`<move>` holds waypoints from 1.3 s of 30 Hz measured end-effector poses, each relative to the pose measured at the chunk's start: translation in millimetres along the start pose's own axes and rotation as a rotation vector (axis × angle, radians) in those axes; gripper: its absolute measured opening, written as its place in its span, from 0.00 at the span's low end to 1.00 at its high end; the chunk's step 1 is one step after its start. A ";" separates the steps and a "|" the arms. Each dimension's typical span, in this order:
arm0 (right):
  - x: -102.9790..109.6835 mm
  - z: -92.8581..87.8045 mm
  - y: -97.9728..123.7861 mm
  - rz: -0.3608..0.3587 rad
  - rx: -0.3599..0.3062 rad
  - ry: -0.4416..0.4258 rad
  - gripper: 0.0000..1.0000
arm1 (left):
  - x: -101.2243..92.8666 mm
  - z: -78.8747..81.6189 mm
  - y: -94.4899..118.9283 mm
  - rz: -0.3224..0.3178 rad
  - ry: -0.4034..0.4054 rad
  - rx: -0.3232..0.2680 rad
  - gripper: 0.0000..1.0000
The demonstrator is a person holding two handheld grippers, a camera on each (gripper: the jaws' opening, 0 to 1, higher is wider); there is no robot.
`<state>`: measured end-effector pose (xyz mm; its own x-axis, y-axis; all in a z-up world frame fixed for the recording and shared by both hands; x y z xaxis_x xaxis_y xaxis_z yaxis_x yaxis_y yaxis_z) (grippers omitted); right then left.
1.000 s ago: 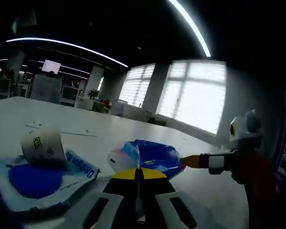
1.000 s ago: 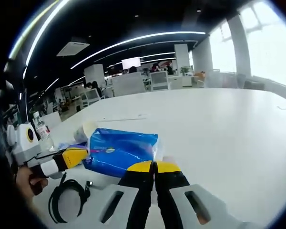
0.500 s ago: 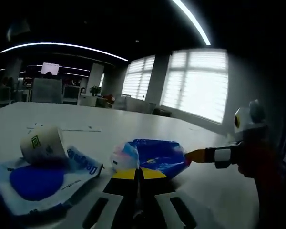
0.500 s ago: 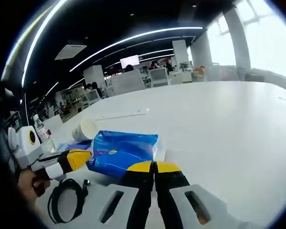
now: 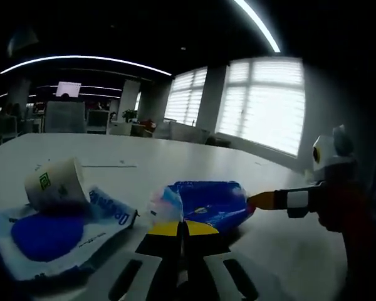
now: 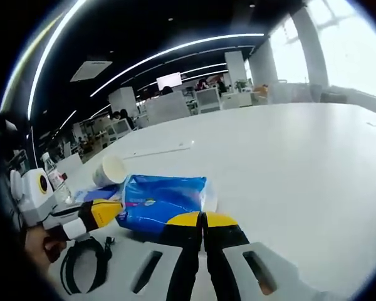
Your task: Arrange the tabletop items into an orderly group along one side of the table until the central work area is clear of visible clutter.
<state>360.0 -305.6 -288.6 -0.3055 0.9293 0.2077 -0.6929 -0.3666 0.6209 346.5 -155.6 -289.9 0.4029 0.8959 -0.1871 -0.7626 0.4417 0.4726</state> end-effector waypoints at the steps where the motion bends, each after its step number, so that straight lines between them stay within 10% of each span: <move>1: -0.7 0.2 -0.4 0.001 -0.003 -0.004 0.00 | -0.2 -0.3 0.0 -0.005 0.005 0.002 0.00; 39: -12.0 -8.9 -2.9 -0.083 -0.002 0.068 0.10 | 1.4 -14.7 3.1 -0.035 0.150 0.054 0.03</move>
<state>359.9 -316.2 -299.6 -0.2901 0.9514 0.1037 -0.7191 -0.2882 0.6324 337.3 -152.2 -301.4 0.3461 0.8787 -0.3286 -0.7193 0.4734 0.5085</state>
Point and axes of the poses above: the point that each gripper's makers call its tool centre point, and the gripper's own axes: y roughly backward along the fingers, x roughly to its left, z roughly out of its top, the point moved 2 cm from there along y, roughly backward along the fingers, and after that the axes turned 14 degrees about x, right-handed, at the moved point
